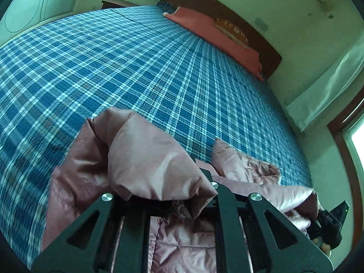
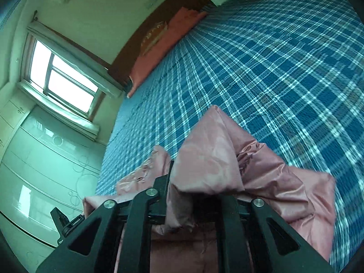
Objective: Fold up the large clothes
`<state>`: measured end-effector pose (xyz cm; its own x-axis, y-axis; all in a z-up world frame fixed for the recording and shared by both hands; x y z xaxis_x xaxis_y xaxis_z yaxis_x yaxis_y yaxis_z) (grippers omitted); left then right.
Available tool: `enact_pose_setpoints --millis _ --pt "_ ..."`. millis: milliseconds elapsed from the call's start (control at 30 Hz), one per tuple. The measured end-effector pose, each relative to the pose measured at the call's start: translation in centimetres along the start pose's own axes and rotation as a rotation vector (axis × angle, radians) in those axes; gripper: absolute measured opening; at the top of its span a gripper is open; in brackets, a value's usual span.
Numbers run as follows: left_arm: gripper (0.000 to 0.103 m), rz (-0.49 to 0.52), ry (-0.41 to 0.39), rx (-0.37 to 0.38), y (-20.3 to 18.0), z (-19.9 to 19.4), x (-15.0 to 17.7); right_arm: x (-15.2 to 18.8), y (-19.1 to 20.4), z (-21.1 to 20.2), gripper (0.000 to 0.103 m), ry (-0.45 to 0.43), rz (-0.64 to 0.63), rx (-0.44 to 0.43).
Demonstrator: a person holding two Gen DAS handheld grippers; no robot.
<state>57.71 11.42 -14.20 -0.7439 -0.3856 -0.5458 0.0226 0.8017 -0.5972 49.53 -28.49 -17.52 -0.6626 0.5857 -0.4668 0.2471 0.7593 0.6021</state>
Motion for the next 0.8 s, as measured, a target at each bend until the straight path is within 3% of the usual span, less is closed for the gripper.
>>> enact_pose_setpoints --millis 67,133,200,300,400,467,600,800 --pt "0.022 -0.019 0.008 0.016 0.2 0.3 -0.2 -0.1 0.5 -0.1 0.033 -0.006 -0.017 -0.007" --pt "0.034 -0.064 0.007 0.045 0.0 0.1 -0.6 -0.2 1.0 -0.9 0.054 -0.029 -0.035 -0.021" --pt "0.065 -0.097 -0.011 0.069 -0.3 -1.1 -1.0 -0.4 1.7 -1.9 0.063 -0.064 -0.049 -0.024" --pt "0.074 -0.108 -0.05 0.079 -0.9 -3.0 -1.6 0.2 2.9 -3.4 0.064 -0.08 -0.081 -0.052" --pt "0.075 -0.072 -0.058 0.086 -1.8 -4.9 -1.0 1.6 4.2 -3.3 0.064 -0.066 -0.153 -0.017" --pt "0.075 0.009 -0.035 0.052 -2.6 -5.2 0.5 2.8 4.9 -2.2 0.064 -0.044 -0.224 0.028" --pt "0.075 0.136 -0.002 -0.029 -3.4 -3.1 2.1 4.5 7.2 0.9 0.064 -0.022 -0.353 0.104" --pt "0.075 0.193 0.005 -0.092 -3.4 1.2 1.3 4.6 10.6 5.6 0.064 -0.033 -0.52 0.189"
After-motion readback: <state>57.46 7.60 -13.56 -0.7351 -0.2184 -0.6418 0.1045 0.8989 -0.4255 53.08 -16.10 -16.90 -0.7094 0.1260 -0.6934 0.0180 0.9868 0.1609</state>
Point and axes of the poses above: each gripper's, at about its wrist camera, not at the fingertips, and z roughly the way its jaws point, y to its left, x to its underside, the point moved 6 cm from there along z, roughly the way its jaws point, and after that the axes turned 9 degrees about x, right-handed, at the moved point
